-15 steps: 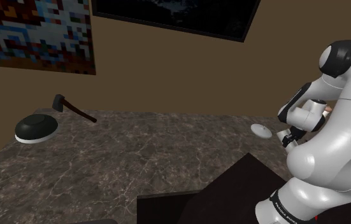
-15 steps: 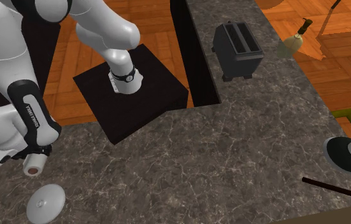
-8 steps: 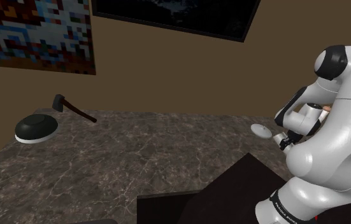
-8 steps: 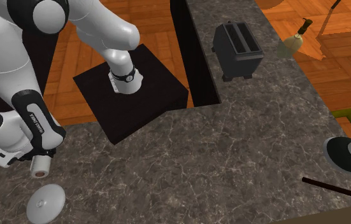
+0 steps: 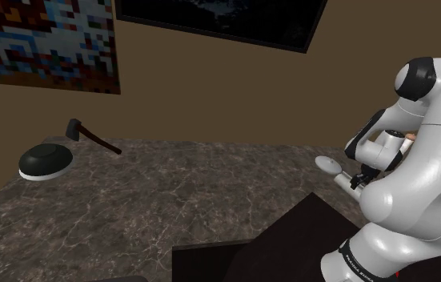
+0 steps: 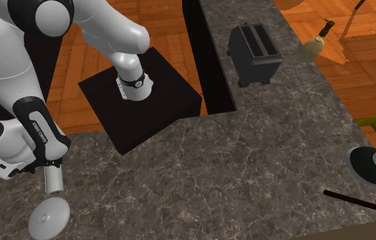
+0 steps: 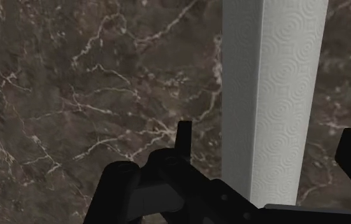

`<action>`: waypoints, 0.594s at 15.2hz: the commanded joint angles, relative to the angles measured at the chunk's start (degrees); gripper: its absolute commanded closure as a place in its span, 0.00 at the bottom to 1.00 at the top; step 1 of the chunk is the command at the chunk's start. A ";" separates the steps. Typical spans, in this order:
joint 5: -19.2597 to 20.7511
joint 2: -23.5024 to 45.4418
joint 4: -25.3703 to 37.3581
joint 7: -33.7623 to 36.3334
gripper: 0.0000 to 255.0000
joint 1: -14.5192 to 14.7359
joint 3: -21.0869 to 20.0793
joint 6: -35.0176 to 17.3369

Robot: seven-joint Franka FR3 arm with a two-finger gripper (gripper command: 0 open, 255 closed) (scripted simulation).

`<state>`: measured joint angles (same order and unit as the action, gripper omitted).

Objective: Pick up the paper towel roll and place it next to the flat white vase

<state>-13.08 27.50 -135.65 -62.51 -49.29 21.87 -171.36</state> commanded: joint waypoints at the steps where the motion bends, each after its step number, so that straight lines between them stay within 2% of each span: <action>1: 0.00 0.00 0.00 0.00 0.00 0.00 0.00 0.00; 3: 0.00 0.00 0.00 0.00 0.00 0.00 0.00 0.00; 7: 5.11 -8.09 -3.42 4.04 0.00 8.10 8.42 5.19; 9: 5.23 -8.11 -3.42 4.12 0.00 8.00 8.33 5.19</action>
<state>-8.27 19.88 -138.84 -58.73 -41.81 29.69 -166.49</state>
